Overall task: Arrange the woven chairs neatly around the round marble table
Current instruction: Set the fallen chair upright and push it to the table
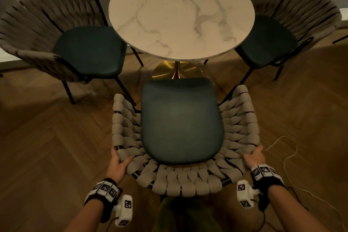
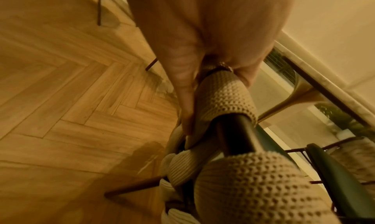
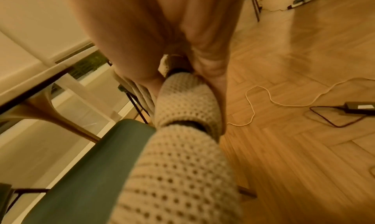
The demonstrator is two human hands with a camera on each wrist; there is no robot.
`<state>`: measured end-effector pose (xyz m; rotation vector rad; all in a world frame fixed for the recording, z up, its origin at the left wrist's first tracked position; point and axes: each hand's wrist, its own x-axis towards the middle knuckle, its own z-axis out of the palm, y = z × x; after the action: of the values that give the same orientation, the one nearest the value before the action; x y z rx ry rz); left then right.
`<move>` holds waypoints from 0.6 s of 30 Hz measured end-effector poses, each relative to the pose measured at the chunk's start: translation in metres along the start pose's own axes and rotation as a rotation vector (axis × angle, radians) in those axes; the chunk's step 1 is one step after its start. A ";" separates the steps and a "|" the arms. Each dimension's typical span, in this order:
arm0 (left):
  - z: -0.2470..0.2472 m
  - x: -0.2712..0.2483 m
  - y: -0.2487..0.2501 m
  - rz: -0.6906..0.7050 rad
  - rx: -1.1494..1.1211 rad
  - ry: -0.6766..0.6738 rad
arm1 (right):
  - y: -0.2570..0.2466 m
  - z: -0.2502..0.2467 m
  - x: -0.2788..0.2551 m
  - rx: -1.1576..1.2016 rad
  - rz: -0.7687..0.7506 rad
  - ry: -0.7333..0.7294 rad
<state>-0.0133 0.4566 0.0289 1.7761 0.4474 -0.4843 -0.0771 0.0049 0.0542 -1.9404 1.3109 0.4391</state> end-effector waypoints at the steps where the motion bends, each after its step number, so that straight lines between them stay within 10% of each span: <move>1: 0.002 0.002 0.003 0.023 0.026 0.001 | -0.002 0.000 0.002 0.006 -0.016 0.021; 18: 0.059 0.105 0.072 0.087 0.143 0.124 | -0.106 -0.027 0.097 -0.018 -0.091 0.131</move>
<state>0.1077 0.3871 0.0166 1.9626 0.4284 -0.3534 0.0558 -0.0563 0.0507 -2.0640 1.2978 0.2833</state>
